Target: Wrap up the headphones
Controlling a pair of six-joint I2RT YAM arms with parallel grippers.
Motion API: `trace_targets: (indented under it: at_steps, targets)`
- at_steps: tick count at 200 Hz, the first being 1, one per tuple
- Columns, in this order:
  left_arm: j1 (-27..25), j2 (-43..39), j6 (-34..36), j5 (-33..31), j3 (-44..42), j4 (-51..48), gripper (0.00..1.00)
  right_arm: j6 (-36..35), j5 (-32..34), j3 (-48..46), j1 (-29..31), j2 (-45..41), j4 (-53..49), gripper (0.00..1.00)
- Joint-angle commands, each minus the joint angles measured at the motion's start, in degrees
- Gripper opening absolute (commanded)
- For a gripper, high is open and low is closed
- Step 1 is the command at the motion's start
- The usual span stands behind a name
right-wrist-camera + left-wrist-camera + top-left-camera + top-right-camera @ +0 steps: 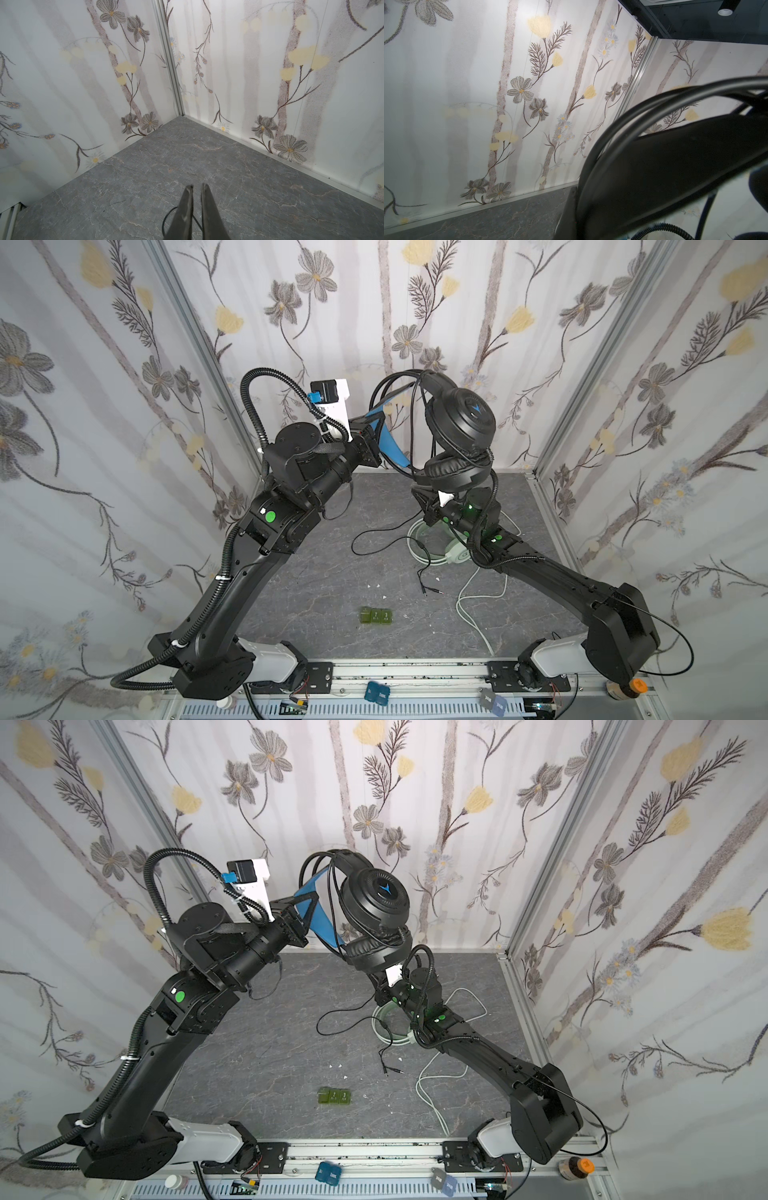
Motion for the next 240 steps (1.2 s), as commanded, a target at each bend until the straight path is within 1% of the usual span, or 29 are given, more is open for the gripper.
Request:
trace_targets:
  at_steps: [1,45,52,70,89,107,121,147,165,186,202,204,209,240]
  targets:
    - [0.33,0.07,-4.84,-0.29,0.85,8.05,0.00,0.93,-1.34,-0.21,0.00,0.43,3.70,0.11]
    - [1.73,-0.37,-7.76,-0.20,-0.19,10.02,0.00,1.71,-2.69,-1.29,0.06,0.76,4.72,0.09]
    - [1.90,-0.51,-8.21,-0.42,-0.28,10.29,0.00,1.65,-2.65,-1.56,0.09,0.58,4.79,0.08]
    - [2.21,-0.84,-9.52,-1.28,-0.83,10.79,0.00,1.09,-2.79,-1.88,0.10,-0.19,4.09,0.00]
    - [2.77,-1.22,-11.45,-3.37,-1.92,11.36,0.00,-0.09,-2.41,-1.88,0.61,-0.78,2.43,0.00]
    - [3.28,-1.20,-14.12,-6.57,-2.62,11.62,0.00,-1.74,-0.92,-1.43,1.82,-1.11,-0.06,0.00]
    - [3.81,-0.74,-16.33,-8.78,-3.09,11.91,0.00,-3.99,2.38,-0.19,3.57,-1.03,-3.95,0.00]
    - [4.23,0.55,-18.75,-12.12,-3.03,11.89,0.00,-7.35,6.15,0.36,6.91,-1.38,-8.75,0.00]
    - [4.50,1.47,-18.40,-14.34,-2.36,11.26,0.00,-8.60,8.41,-0.01,9.09,-2.24,-11.50,0.00]
    - [5.05,2.59,-16.26,-16.79,-1.22,9.75,0.00,-9.17,9.88,-1.03,10.97,-3.79,-13.78,0.00]
    - [6.23,3.34,-13.31,-17.18,-0.96,9.48,0.00,-9.96,11.29,-1.98,11.80,-5.26,-15.46,0.00]
    - [6.44,3.33,-12.95,-17.32,-0.99,9.27,0.00,-10.10,11.45,-2.04,13.14,-5.46,-15.72,0.00]
    - [6.92,3.47,-12.30,-17.60,-0.78,8.71,0.00,-10.33,11.96,-2.26,13.99,-5.88,-16.37,0.00]
    - [9.23,4.11,-10.91,-18.20,-1.31,6.37,0.00,-11.88,13.93,-3.02,16.85,-8.20,-19.49,0.00]
